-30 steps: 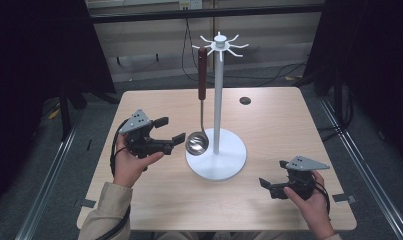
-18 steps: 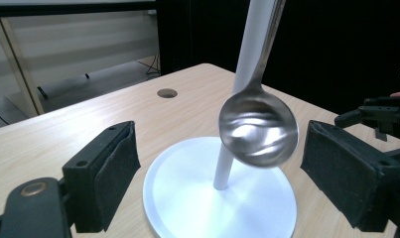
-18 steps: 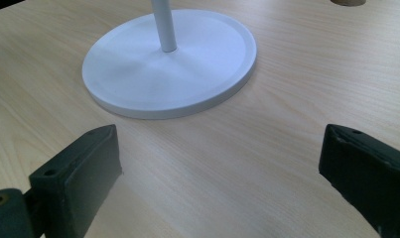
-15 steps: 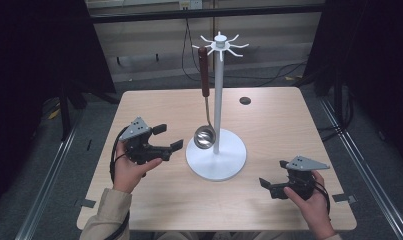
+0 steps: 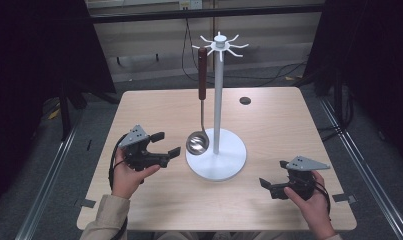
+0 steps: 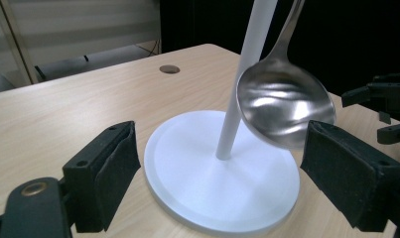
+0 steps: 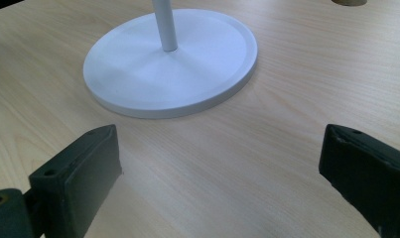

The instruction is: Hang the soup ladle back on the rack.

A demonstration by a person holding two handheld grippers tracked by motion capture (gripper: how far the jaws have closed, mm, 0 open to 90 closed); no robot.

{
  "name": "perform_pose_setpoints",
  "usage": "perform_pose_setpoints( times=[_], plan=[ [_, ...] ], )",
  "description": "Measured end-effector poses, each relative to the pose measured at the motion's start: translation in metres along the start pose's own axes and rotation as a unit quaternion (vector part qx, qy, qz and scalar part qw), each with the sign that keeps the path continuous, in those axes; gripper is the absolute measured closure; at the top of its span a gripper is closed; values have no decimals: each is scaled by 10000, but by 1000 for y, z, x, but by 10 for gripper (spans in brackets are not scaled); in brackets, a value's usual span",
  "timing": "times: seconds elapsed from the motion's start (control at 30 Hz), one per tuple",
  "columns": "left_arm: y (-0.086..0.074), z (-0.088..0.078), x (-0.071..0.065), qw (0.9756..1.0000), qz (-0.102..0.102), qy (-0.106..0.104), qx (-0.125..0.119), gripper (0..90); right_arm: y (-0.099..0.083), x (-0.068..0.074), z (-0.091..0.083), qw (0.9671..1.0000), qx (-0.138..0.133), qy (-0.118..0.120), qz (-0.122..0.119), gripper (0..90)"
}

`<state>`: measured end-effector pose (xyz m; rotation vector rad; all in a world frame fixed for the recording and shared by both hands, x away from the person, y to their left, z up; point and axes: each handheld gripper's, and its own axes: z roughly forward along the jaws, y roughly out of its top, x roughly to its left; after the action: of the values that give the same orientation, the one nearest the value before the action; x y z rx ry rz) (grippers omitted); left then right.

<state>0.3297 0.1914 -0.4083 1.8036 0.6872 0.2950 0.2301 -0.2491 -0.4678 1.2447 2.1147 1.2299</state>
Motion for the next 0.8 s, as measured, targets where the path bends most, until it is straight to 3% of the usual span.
perform_pose_setpoints(
  times=[0.43, 0.67, 0.8],
  plan=[
    [-18, 0, 6, 9998, -49, 50, 159, 137, 0, 0, 0, 10000, -7, -7, 3, 23],
    [-27, 2, 9, 9997, -137, -25, 180, 130, 0, -1, -1, 10000, -14, -6, -13, 22],
    [-31, 0, 10, 9996, -159, 54, 232, 129, 0, -1, -1, 10000, -27, -40, 0, 23]
  ],
)
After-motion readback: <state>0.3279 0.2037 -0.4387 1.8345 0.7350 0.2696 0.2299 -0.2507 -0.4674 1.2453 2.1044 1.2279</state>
